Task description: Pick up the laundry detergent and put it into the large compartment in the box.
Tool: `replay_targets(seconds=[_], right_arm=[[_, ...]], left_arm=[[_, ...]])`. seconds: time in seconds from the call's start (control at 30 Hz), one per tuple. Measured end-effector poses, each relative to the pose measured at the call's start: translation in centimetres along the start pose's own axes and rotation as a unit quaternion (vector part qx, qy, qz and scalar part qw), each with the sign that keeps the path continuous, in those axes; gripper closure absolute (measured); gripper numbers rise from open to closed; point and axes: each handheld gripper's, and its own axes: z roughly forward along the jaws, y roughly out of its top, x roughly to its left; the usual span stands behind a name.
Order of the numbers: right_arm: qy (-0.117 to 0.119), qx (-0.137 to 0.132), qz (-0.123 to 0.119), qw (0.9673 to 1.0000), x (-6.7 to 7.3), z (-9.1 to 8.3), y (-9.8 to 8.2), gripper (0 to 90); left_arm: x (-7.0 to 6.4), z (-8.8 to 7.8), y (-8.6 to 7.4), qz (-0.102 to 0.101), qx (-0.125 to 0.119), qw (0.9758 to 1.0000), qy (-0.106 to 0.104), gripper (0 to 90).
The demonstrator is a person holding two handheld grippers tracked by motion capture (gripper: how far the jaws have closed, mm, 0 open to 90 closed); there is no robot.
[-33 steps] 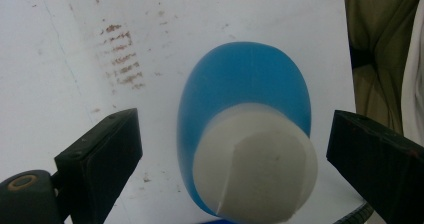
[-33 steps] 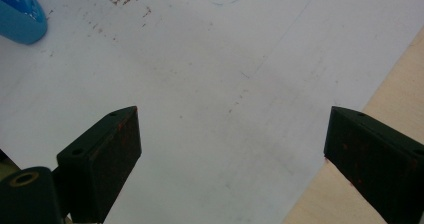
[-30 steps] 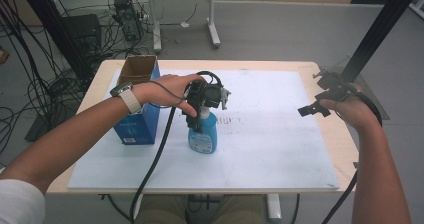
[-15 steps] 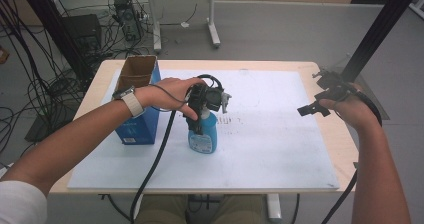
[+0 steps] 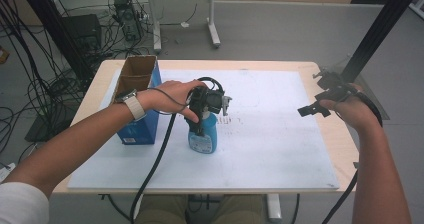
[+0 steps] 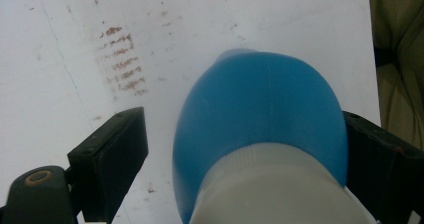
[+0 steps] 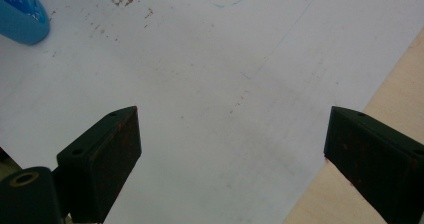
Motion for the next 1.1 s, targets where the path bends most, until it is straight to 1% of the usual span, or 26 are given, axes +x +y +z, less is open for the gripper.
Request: replay_targets(seconds=[0.23, 0.47, 0.53, 0.63, 0.8, 0.83, 0.9, 1.03, 1.1], right_arm=[[0.000, -0.001, 0.001, 1.0000, -0.04, -0.05, -0.22, 8.1], [0.000, 0.000, 0.002, 1.0000, -0.08, 0.01, -0.32, 8.1], [0.000, -0.001, 0.002, 1.0000, -0.06, 0.00, -0.31, 8.1], [0.000, -0.001, 0.001, 1.0000, -0.06, 0.00, -0.27, 8.1], [0.000, -0.001, 0.001, 1.0000, -0.06, 0.06, -0.23, 8.1], [0.000, -0.001, 0.001, 1.0000, -0.07, 0.09, -0.24, 8.1], [0.001, -0.001, 0.002, 1.0000, -0.07, 0.10, -0.24, 8.1], [0.001, -0.001, 0.002, 1.0000, -0.07, 0.11, -0.27, 8.1], [0.001, -0.001, 0.002, 1.0000, -0.09, 0.13, -0.26, 8.1]], left_arm=[[-0.20, 0.29, 0.32, 0.003, 0.008, 0.9999, 0.007, 15.2], [-0.40, 0.35, 0.40, 0.009, 0.010, 0.9998, 0.011, 20.7], [-0.41, 0.34, 0.46, 0.009, 0.012, 0.9998, 0.011, 23.2], [-0.41, 0.36, 0.53, 0.012, 0.013, 0.9998, 0.010, 24.5], [-0.20, 0.44, 0.51, 0.012, 0.012, 0.9999, 0.001, 29.6], [-0.05, 0.44, 0.53, 0.013, 0.012, 0.9998, -0.003, 32.3], [0.09, 0.49, 0.42, 0.012, 0.009, 0.9999, -0.007, 32.9], [0.39, 0.54, 0.34, 0.011, 0.008, 0.9998, -0.017, 37.7], [0.47, 0.51, 0.33, 0.012, 0.008, 0.9997, -0.019, 38.1]])
